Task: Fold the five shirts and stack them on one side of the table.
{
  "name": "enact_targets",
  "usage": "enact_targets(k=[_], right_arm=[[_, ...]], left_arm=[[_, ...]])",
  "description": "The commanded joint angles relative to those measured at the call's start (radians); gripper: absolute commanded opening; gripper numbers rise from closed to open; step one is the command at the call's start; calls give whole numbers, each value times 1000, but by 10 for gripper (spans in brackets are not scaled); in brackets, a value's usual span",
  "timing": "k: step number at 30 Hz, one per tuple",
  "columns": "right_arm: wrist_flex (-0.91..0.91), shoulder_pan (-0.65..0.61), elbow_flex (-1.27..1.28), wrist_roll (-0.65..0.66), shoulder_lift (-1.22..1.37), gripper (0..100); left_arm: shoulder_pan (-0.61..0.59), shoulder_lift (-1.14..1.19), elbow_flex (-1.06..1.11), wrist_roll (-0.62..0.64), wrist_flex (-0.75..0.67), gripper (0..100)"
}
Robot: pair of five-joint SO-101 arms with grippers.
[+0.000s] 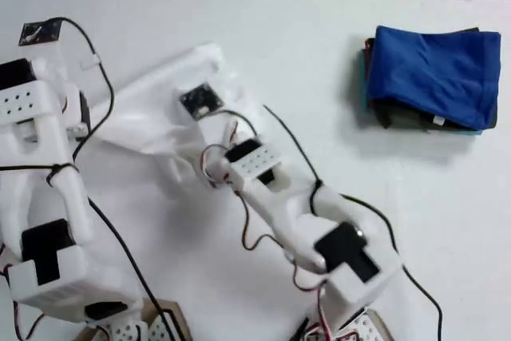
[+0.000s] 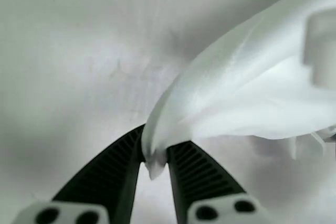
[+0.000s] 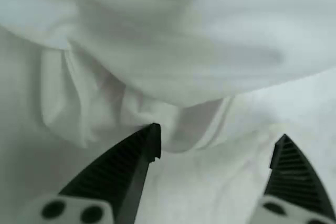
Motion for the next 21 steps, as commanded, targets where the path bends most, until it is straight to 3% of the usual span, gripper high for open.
enact_targets(k=[1, 6, 11, 14, 17, 21], right_arm=[[44, 8, -115, -55, 41, 334], [150, 27, -275, -84, 171, 315], [306, 30, -514, -80, 325, 12], [384, 59, -620, -78, 395, 58], [443, 114, -700, -74, 409, 14], [519, 185, -796, 54, 338, 19]], left_arm=[[-12, -66, -2, 0, -9, 28], [-14, -68, -4, 2, -9, 28], [-14, -68, -13, 2, -6, 28], [-21, -68, -73, 2, 41, 28], [-23, -66, -165, 2, 104, 28], [-23, -66, -283, -2, 166, 28]])
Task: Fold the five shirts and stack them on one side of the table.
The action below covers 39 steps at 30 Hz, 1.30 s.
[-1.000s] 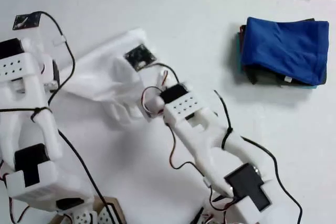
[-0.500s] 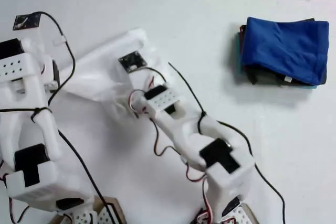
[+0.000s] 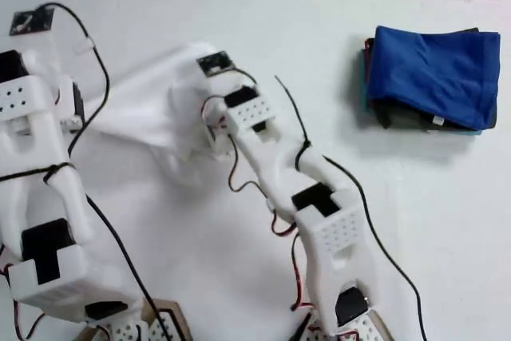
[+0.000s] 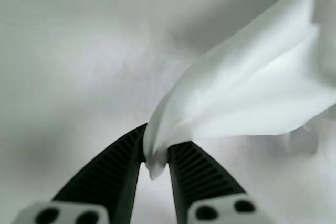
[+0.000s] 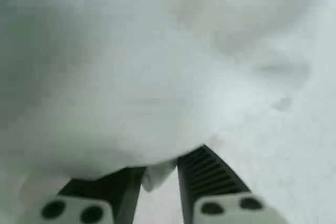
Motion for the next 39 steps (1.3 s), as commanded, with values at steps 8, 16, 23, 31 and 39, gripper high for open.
enact_targets(k=[8, 16, 23, 31, 39], right_arm=[[183, 245, -229, 307, -341, 19], [182, 354, -236, 342, -539, 19], [182, 387, -236, 339, -719, 19], [223, 351, -212, 218, -858, 19], [275, 153, 104, 158, -923, 21]], left_arm=[[-14, -64, -182, 0, 66, 28], [21, -68, -185, 3, 71, 28], [31, -155, -185, 3, 68, 27], [104, -422, -177, -2, 68, 27], [-38, -425, -87, -29, 84, 27]])
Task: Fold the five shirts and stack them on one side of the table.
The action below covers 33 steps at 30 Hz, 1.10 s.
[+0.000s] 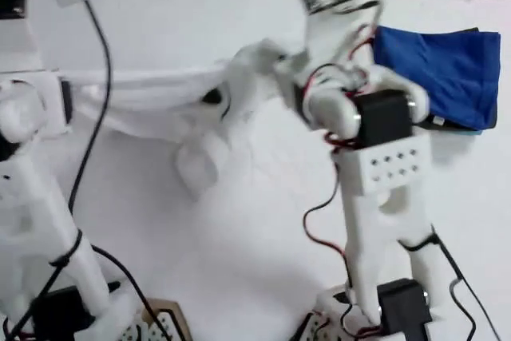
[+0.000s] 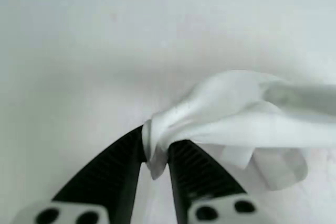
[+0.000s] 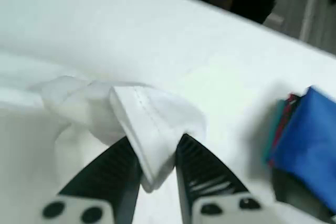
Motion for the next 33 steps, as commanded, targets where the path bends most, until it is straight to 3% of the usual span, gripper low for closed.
enact_targets(k=[1, 7, 11, 14, 19, 24, 29, 33], right_arm=[[-10, -70, 143, -9, -47, 21], [-120, -242, 463, 9, -45, 22], [-145, -377, 608, 147, -53, 23], [-90, -424, 618, 227, -56, 88], [90, -437, 509, 239, -56, 244], [240, -421, 302, 230, -56, 247], [216, -337, 190, 135, -42, 247], [76, -280, 316, 71, 5, 247]], left_arm=[[-98, 6, 79, -58, 5, 27], [-176, 61, 326, -229, -17, 27], [-195, 71, 458, -319, -61, 27], [-195, 71, 545, -361, -97, 27], [-195, 71, 659, -370, -166, 27], [-215, 71, 728, -370, -258, 27], [-253, 71, 754, -370, -318, 27], [-278, 66, 746, -370, -322, 27]])
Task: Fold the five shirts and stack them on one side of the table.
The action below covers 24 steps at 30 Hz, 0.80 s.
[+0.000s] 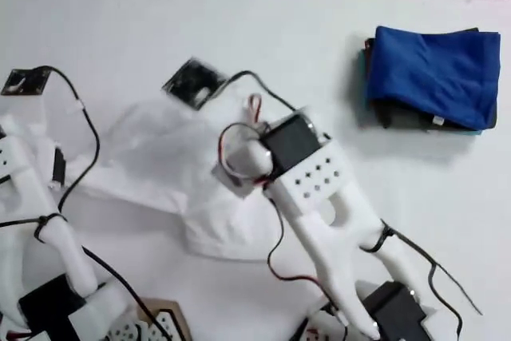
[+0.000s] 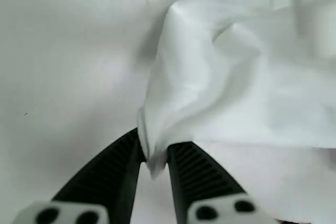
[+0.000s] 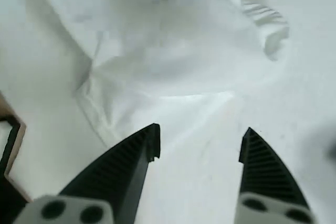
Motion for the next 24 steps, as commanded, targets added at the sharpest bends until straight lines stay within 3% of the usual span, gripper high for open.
enact_targets(k=[1, 6, 14, 24], right_arm=[[-130, 35, 100, -43, 33, 247], [-334, 30, 288, -35, 176, 247], [-578, 38, 295, -41, 452, 247], [-493, 71, -252, -41, 800, 248]], left_arm=[[-20, -8, -12, -8, -15, 27], [-15, -2, -8, -8, -15, 27], [-14, -2, -10, -8, -15, 27], [-15, -8, -12, -8, -31, 28]])
